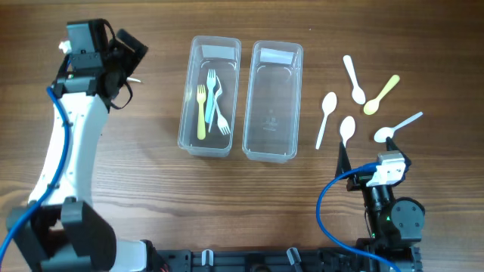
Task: Pack container
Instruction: 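Move the left gripper to the remaining white fork and grasp it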
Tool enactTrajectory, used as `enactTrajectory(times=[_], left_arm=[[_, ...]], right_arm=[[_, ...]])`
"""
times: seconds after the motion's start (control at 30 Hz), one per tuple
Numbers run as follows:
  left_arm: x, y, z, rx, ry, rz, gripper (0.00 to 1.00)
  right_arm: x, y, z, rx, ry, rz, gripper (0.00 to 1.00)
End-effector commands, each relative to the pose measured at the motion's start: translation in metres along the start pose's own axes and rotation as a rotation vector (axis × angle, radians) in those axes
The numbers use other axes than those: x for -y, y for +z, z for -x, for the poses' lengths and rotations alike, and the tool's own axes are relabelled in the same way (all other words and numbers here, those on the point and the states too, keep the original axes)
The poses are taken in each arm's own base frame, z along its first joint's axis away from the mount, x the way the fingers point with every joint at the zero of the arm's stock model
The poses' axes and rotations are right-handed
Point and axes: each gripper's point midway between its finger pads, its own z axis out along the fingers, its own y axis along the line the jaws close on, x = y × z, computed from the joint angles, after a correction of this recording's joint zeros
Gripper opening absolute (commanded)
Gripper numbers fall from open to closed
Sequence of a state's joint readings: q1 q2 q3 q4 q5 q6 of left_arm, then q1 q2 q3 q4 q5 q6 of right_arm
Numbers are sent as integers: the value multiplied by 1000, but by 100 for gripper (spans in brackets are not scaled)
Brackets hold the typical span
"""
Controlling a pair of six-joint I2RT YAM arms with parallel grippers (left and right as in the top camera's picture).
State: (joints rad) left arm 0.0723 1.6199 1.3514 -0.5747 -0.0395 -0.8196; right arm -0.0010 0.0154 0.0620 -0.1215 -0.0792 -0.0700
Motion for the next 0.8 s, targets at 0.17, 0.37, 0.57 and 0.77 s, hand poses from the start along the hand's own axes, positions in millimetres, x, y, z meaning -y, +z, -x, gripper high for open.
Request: enactTrajectory(times=[0.17,0.37,0.57,0.77], left_arm=[[-53,82,4,122,-336,222,99],[-68,135,12,156,-416,195,92],[-75,135,31,194,-447,179,72],[-61,140,48,245,-458,95,81]], right_arm=[[-1,0,0,5,-6,8,100],[-1,0,0,5,-7,8,100],[-1,0,0,5,-7,8,100],[-1,0,0,5,-6,8,100]])
